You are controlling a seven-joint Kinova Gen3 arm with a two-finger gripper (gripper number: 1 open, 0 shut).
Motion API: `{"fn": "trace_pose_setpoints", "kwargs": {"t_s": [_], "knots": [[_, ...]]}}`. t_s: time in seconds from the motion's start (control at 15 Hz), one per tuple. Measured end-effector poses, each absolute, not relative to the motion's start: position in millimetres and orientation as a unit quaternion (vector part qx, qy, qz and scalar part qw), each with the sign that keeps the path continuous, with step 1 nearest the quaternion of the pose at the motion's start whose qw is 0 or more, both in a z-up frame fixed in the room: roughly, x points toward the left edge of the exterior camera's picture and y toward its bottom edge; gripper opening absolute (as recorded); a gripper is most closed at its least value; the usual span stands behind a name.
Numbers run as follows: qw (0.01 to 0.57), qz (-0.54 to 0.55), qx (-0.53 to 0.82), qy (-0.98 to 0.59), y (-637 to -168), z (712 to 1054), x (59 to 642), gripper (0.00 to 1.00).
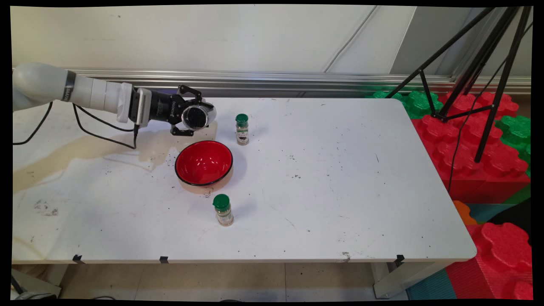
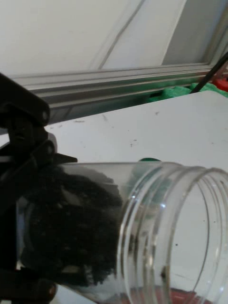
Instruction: Pour the black seasoning powder in the red bowl
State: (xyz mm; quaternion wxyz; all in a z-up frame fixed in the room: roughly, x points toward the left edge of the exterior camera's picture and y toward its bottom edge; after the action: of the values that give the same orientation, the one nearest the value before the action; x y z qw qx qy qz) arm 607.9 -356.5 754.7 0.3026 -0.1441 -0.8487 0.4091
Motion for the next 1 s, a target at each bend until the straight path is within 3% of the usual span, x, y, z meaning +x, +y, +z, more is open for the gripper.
{"fn": "trace_pose_setpoints", "kwargs": {"t_s": [1.0], "knots": [[0.223, 0.45, -0.265, -0.823, -351.8, 748.1, 603.3, 0.0]]}}
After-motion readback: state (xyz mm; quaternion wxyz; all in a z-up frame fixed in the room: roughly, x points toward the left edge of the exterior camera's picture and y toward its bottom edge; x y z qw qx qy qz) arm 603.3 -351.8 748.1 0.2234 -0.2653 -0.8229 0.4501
